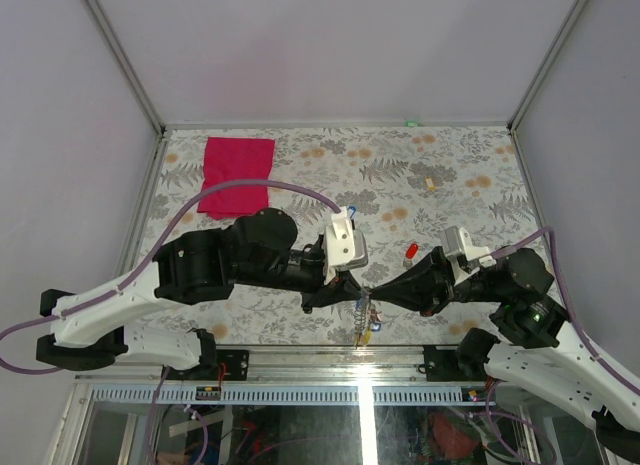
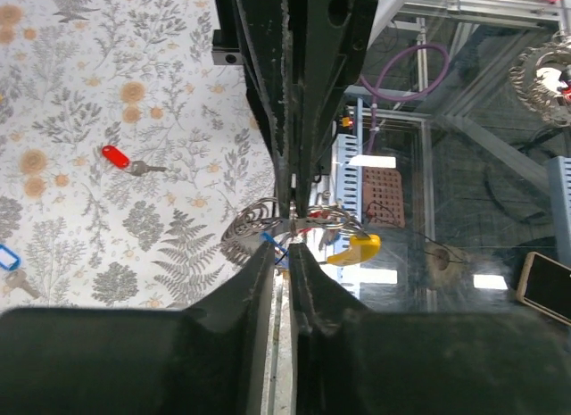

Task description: Put the keys on the keyring

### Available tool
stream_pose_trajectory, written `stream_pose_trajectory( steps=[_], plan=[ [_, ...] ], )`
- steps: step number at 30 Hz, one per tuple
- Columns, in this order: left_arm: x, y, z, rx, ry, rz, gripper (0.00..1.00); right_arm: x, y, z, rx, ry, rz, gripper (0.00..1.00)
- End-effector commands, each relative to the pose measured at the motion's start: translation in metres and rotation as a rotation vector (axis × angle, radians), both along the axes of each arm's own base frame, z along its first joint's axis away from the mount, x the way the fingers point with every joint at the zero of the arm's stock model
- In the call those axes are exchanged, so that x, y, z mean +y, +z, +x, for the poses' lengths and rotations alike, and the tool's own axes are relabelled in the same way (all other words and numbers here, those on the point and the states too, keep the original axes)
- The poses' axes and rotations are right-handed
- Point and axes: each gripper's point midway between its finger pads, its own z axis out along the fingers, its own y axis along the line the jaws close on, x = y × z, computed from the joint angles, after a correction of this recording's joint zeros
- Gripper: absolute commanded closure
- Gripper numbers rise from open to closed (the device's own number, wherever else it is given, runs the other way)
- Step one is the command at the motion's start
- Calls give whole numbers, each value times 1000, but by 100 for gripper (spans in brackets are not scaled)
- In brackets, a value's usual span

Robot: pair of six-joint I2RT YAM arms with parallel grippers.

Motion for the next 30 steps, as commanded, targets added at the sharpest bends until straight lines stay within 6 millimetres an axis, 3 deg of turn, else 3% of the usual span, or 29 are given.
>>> stream_pose_trajectory(
  steps=[1,4,17,30],
  plan=[
    [-7,7,-3,1,-22,-44,93,-9,37,-5,-78,-10,117,100],
    [-7,7,-3,3,-20,-44,100,-9,38,-4,-82,-23,127,100],
    [-10,17,-2,-2,-10,-118,100,-19,62,2,-74,-92,253,100],
    [-17,23,-2,2,-6,-193,100,-21,67,15,-5,-143,351,100]
  ],
)
